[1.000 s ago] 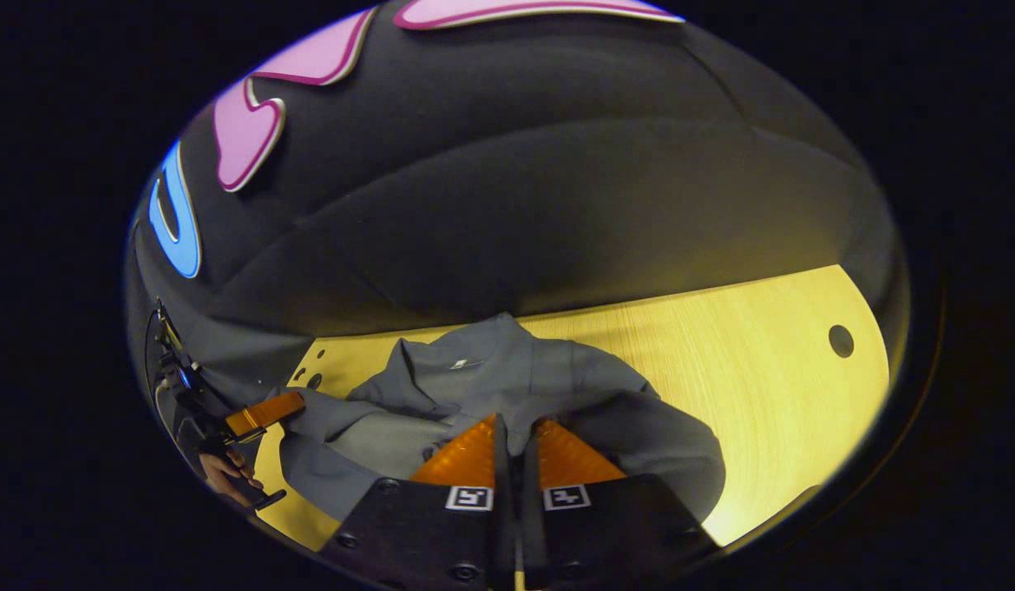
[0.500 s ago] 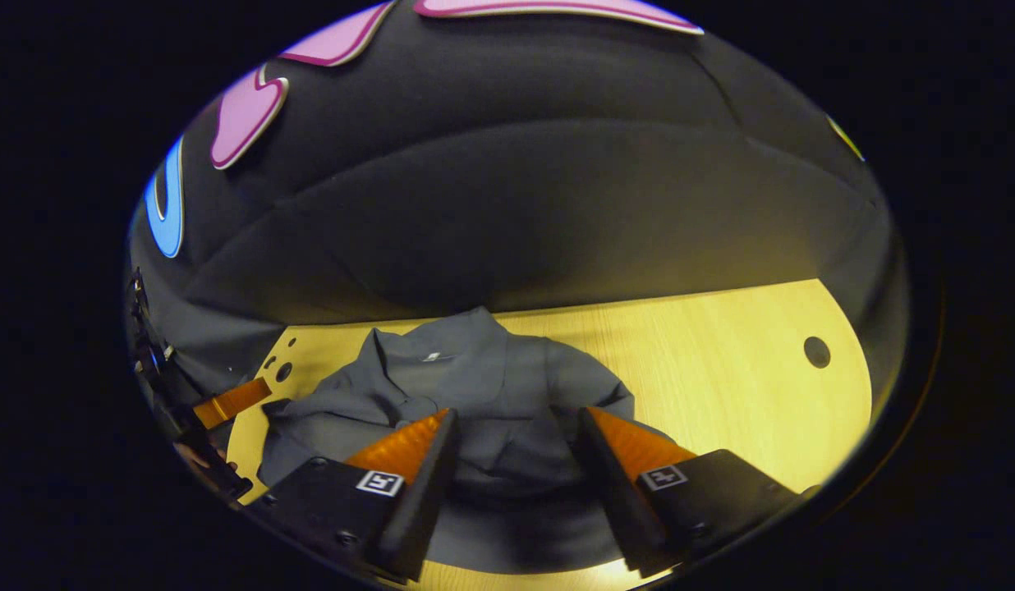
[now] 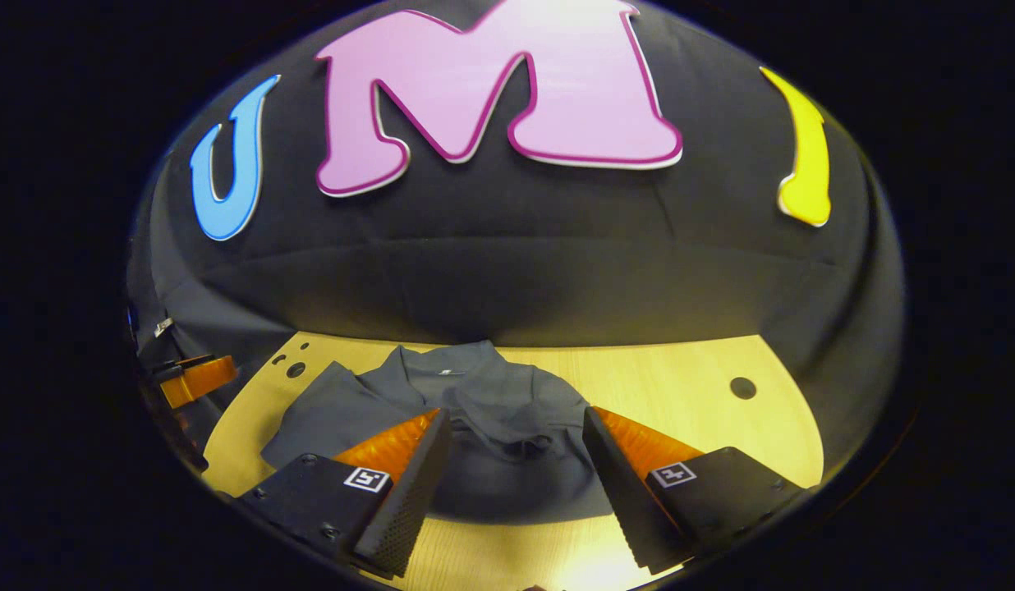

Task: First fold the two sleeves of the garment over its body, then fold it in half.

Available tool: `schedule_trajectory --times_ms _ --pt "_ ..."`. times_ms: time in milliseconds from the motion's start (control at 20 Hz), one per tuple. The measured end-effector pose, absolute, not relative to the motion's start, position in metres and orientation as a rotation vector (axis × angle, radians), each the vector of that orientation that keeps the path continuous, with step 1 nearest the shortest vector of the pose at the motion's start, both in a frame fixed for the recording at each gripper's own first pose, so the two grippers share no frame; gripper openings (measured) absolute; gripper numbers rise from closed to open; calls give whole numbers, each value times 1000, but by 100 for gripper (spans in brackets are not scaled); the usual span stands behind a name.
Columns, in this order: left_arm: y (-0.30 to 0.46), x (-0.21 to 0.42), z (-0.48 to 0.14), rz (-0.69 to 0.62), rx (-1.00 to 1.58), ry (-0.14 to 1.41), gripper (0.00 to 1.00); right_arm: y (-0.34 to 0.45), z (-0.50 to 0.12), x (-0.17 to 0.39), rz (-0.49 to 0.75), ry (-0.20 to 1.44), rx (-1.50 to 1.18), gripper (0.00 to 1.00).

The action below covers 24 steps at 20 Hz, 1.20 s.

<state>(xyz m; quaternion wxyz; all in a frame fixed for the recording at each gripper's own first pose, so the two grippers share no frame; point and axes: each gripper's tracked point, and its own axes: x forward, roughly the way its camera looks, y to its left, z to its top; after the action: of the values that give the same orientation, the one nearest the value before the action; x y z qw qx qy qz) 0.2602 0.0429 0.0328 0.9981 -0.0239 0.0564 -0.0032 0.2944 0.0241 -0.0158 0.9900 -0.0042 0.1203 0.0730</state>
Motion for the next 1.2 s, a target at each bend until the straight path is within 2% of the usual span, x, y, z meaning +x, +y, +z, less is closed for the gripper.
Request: schedule_trajectory --times_ms 250,700,1050,1200 --pt "45 176 47 -24 -77 71 96 17 -3 222 98 193 18 99" --pt "61 61 28 -23 -18 58 96 20 3 104 68 149 8 99" --pt "52 -10 -10 -17 -34 96 96 47 -42 19 113 231 25 98" --pt "49 -28 -27 6 -69 117 96 38 -68 -3 84 257 -46 100"
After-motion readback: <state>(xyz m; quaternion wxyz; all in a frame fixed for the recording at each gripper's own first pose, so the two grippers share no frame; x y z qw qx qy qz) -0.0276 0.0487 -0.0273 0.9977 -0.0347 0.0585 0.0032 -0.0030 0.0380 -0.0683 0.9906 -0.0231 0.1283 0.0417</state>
